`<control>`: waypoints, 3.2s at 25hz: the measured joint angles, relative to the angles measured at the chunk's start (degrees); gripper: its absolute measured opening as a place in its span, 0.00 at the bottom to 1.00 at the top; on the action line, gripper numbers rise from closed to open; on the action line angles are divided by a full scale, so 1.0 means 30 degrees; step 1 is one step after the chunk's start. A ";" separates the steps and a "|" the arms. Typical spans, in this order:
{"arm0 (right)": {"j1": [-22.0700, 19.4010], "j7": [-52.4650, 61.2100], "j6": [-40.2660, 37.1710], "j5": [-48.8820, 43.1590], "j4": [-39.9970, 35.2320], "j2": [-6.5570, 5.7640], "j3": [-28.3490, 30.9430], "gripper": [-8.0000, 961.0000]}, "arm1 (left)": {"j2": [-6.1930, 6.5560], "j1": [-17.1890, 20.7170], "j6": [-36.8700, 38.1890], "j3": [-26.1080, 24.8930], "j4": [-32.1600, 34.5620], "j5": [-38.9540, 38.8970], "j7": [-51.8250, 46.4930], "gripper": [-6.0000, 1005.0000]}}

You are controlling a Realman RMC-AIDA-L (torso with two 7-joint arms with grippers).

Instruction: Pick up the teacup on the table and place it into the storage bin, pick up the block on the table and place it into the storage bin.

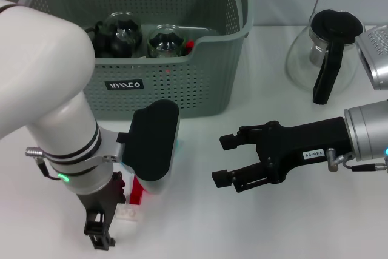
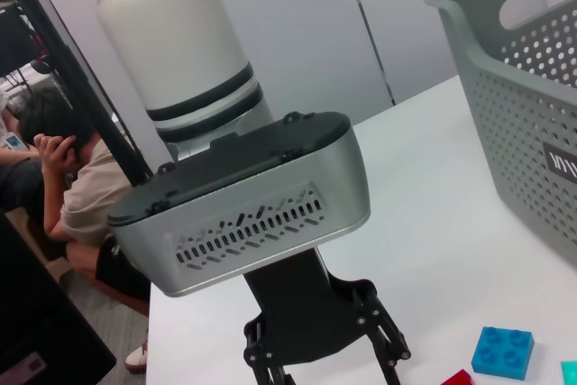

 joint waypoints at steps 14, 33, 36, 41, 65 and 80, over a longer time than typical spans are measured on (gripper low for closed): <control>-0.0011 -0.0093 0.0127 0.0000 0.0001 0.0000 0.0015 0.98 | -0.0004 -0.0673 -0.0311 -0.0077 -0.0761 -0.0512 -0.0608 0.57; 0.0050 -0.0204 0.0281 0.0000 0.0000 0.0000 0.0014 0.99 | 0.0018 -0.0950 -0.0497 -0.0066 -0.1165 -0.0758 -0.0934 0.55; 0.0050 -0.0204 0.0323 0.0000 0.0001 0.0000 0.0014 0.99 | 0.0004 -0.1173 -0.0597 -0.0123 -0.1534 -0.0791 -0.1037 0.55; 0.0050 -0.0204 0.0339 0.0000 0.0000 0.0001 0.0015 0.99 | -0.0004 -0.1463 -0.0787 -0.0173 -0.1851 -0.0859 -0.1284 0.55; -0.0041 -0.0484 0.0520 -0.0001 0.0235 -0.0062 0.0013 0.98 | 0.0044 -0.1658 0.0726 -0.4076 -0.1295 -0.3079 -0.2196 0.22; -0.0191 -0.0593 0.0239 -0.0809 0.0254 -0.0179 -0.0132 0.98 | 0.2100 -0.2543 0.3413 -1.9889 0.0190 -1.3359 -0.2478 0.28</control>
